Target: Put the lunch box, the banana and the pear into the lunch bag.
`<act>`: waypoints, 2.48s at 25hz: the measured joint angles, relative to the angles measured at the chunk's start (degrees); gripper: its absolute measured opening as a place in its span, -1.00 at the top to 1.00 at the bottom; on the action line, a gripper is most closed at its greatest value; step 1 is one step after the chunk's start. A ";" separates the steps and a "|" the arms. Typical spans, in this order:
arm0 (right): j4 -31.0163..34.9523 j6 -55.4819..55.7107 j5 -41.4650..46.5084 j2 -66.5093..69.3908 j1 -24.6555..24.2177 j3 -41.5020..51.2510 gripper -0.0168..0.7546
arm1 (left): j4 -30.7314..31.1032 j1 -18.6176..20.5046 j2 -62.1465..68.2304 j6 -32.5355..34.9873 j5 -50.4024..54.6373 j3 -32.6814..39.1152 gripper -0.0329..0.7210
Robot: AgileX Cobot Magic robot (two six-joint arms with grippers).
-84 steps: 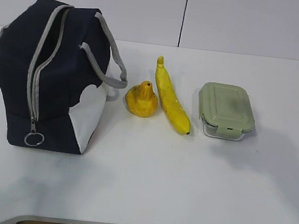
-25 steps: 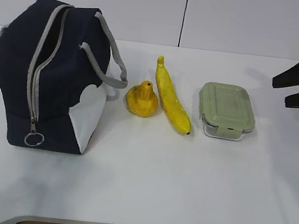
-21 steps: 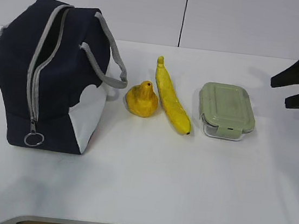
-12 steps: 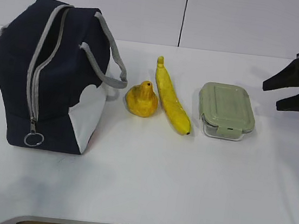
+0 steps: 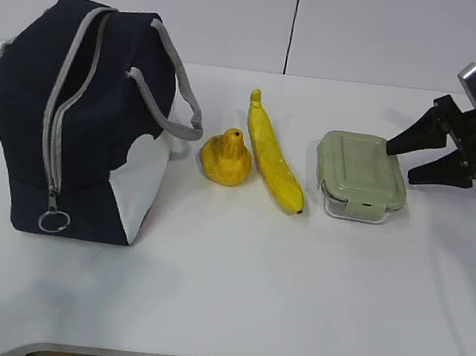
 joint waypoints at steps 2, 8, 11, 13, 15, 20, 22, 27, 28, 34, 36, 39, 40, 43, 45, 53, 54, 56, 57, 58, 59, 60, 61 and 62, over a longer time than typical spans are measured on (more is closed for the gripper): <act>0.00 0.00 0.00 0.74 0.23 0.00 -0.53 | 0.00 0.00 0.00 0.00 0.00 0.00 0.28; 0.87 0.00 0.00 1.73 0.85 -1.67 -0.53 | 0.00 0.00 0.00 0.00 0.00 0.00 0.28; 1.54 0.00 0.00 2.25 1.34 -2.45 -0.53 | 0.00 0.00 0.00 0.00 0.00 0.00 0.28; 1.82 0.00 0.00 3.20 1.34 -2.71 -0.53 | 0.00 0.00 0.00 0.00 0.00 0.00 0.28; 1.98 0.00 0.00 4.01 1.47 -2.71 -0.53 | 0.00 0.00 0.00 0.00 0.00 0.00 0.28; 2.01 0.00 0.00 4.62 1.47 -2.71 -0.53 | 0.00 0.00 0.00 0.00 0.00 0.00 0.28; 2.01 0.00 0.00 4.62 1.60 -2.71 -0.53 | 0.00 0.00 0.00 0.00 0.00 0.00 0.28; 0.42 0.00 -0.10 4.71 2.04 -2.81 -0.53 | 0.00 0.00 0.00 0.00 0.00 0.00 0.28; 0.28 0.00 -0.10 4.71 2.13 -2.79 -0.53 | 0.00 0.00 0.00 0.00 0.00 0.00 0.28; 0.42 0.00 0.01 4.71 2.13 -2.79 -0.34 | 0.00 0.00 0.00 0.00 0.00 0.00 0.28; 0.69 0.00 0.14 4.71 2.17 -2.84 -0.26 | 0.00 0.00 0.00 0.00 0.00 0.00 0.28; 1.33 0.12 0.69 4.71 2.26 -2.93 -0.12 | 0.00 0.00 0.00 0.00 0.00 0.00 0.28; 1.43 0.12 0.71 4.71 2.26 -2.97 -0.10 | 0.00 0.00 0.00 0.00 0.00 0.00 0.28; 1.66 0.89 0.83 4.71 2.26 -3.07 -0.06 | 0.00 0.00 0.00 0.00 0.00 0.00 0.28; 1.66 1.13 0.83 4.71 2.26 -3.07 -0.05 | 0.00 0.00 0.00 0.00 0.00 0.00 0.28; 1.67 1.25 0.83 4.71 2.26 -3.11 -0.02 | 0.00 0.00 0.00 0.00 0.00 0.00 0.28; 1.78 1.25 0.83 4.71 2.26 -3.11 -0.01 | 0.00 0.00 0.00 0.00 0.00 0.00 0.28; 1.89 1.25 0.83 4.71 2.26 -3.11 -0.01 | 0.00 0.00 0.00 0.00 0.00 0.00 0.28; 2.00 1.25 0.83 4.71 2.26 -3.11 -0.01 | 0.00 0.00 0.00 0.00 0.00 0.00 0.28; 2.01 1.49 0.83 4.71 2.26 -3.11 -0.01 | 0.00 0.00 0.00 0.00 0.00 0.00 0.28; 2.13 1.80 0.83 4.71 2.26 -3.11 -0.01 | 0.00 0.00 0.00 0.00 0.00 0.00 0.28; 2.34 2.32 0.83 4.71 2.26 -3.11 -0.01 | 0.00 0.00 0.00 0.00 0.00 0.00 0.28; 2.37 2.85 0.83 4.71 2.26 -3.11 -0.01 | 0.00 0.00 0.00 0.00 0.00 0.00 0.28; 2.41 3.27 0.83 4.57 2.29 -3.11 -0.01 | 0.00 0.00 0.00 0.00 0.00 0.00 0.28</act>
